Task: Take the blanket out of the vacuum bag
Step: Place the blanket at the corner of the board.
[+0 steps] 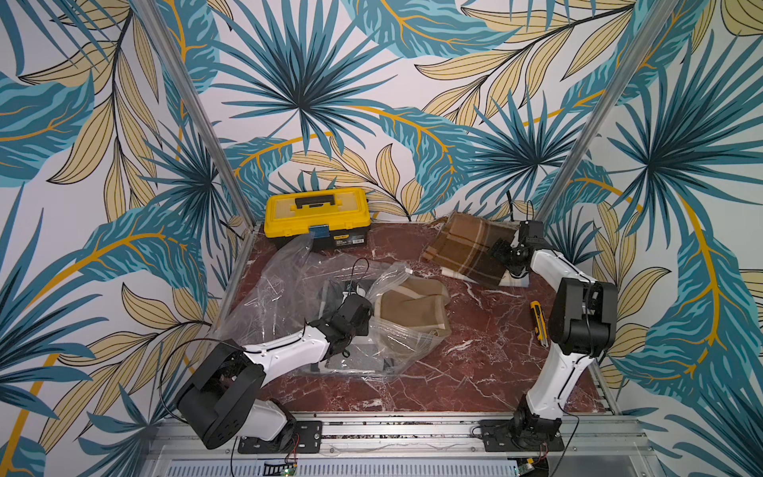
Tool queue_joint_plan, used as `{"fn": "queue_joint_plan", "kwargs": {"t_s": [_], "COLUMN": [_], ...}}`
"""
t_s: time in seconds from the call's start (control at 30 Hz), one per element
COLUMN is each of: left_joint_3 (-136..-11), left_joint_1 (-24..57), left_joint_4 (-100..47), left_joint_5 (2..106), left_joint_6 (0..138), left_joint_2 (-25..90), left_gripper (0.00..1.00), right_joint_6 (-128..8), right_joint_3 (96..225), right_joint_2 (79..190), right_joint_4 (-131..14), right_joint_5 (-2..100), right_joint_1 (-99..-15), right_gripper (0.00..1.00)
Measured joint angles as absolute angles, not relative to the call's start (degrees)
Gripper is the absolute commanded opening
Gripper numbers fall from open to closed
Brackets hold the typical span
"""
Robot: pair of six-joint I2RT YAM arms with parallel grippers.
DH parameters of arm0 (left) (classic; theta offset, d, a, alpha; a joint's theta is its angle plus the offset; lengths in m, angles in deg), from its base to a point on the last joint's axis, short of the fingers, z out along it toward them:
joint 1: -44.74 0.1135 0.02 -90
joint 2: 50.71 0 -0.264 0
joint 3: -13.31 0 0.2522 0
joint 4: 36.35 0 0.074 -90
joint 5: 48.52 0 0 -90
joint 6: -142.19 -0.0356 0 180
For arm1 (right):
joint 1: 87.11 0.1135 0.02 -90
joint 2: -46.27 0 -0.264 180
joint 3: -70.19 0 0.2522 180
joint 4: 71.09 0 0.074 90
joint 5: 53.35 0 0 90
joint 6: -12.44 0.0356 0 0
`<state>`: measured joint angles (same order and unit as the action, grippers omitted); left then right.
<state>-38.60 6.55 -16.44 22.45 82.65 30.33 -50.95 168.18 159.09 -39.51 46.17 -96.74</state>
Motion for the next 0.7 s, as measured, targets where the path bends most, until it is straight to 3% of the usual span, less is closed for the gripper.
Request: {"fn": "queue_joint_plan", "kwargs": {"t_s": [0.33, 0.7], "left_joint_3": [-38.6, -38.8], "left_joint_1": [6.1, 5.7], "left_joint_4": [-16.4, -16.4], "left_joint_5": [22.5, 22.4], "left_joint_6": [82.7, 82.7], "left_joint_2": [30.5, 31.7], "left_gripper": [0.0, 0.0], "right_joint_6": [-51.0, -52.9], "right_joint_3": [168.6, 169.3], "right_joint_2": [159.7, 160.0], "right_joint_4": [-41.2, -36.5], "right_joint_5": [48.4, 39.4], "right_joint_1": [-96.8, -97.3], "right_gripper": [0.85, 0.88]}}
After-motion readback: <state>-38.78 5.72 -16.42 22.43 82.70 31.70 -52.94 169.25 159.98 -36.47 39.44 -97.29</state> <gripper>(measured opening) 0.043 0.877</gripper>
